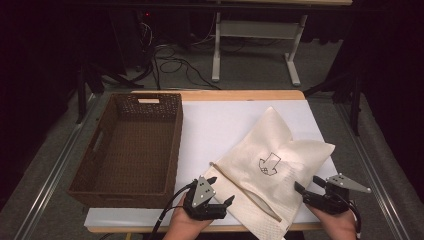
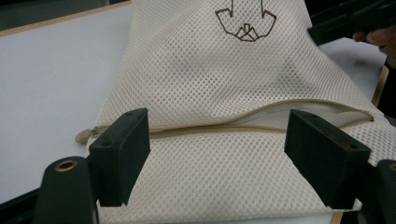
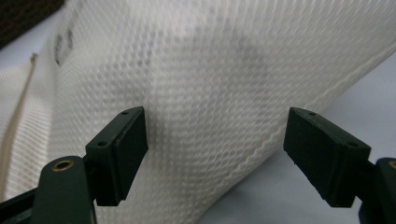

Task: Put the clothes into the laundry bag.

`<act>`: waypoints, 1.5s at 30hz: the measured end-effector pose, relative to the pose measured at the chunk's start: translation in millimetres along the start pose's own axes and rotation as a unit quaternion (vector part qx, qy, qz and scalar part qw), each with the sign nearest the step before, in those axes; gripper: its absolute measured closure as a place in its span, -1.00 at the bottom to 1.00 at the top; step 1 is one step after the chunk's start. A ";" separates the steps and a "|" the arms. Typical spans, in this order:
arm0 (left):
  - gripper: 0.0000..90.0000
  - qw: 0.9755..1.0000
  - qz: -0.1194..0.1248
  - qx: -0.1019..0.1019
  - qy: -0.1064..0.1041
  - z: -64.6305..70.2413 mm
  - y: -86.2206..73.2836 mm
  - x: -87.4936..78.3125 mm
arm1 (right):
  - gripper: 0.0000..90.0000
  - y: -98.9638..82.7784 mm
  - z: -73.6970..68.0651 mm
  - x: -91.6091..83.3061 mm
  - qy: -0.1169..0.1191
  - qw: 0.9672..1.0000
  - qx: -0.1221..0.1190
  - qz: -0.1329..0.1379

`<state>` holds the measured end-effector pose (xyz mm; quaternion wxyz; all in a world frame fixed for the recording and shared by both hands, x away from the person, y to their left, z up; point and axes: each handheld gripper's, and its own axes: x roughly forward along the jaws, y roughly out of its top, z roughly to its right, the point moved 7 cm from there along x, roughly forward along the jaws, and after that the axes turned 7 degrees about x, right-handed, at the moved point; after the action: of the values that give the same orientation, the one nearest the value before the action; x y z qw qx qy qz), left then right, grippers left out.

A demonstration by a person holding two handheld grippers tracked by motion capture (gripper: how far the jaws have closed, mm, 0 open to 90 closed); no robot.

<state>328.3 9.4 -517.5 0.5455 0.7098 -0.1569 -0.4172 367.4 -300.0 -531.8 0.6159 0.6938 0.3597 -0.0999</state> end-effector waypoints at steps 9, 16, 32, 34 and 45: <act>-0.49 1.000 0.002 -0.003 0.006 -2.1 -1.1 -5.0 | -0.03 -15.2 -3.8 24.9 -0.017 0.998 -0.021 -0.063; -0.49 1.000 -0.001 -0.010 0.020 -4.3 -6.5 -12.4 | 0.77 -11.2 -11.5 33.6 -0.011 0.996 -0.061 -0.061; -0.35 0.997 -0.055 -0.034 0.040 -15.3 -32.6 -11.0 | 0.84 15.4 20.9 43.7 -0.044 0.995 -0.083 -0.040; -0.27 0.995 -0.081 -0.038 0.046 -18.6 -38.5 -4.0 | 0.84 16.5 23.2 43.1 -0.043 0.995 -0.083 -0.039; 0.42 0.990 -0.133 -0.040 0.014 -18.0 -48.9 19.9 | 0.84 18.5 21.2 48.8 -0.035 0.995 -0.083 -0.044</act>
<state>342.6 24.9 -569.1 0.5152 0.7081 -0.0367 -0.4814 420.6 -300.9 -550.4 0.6787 0.6198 0.3750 -0.1209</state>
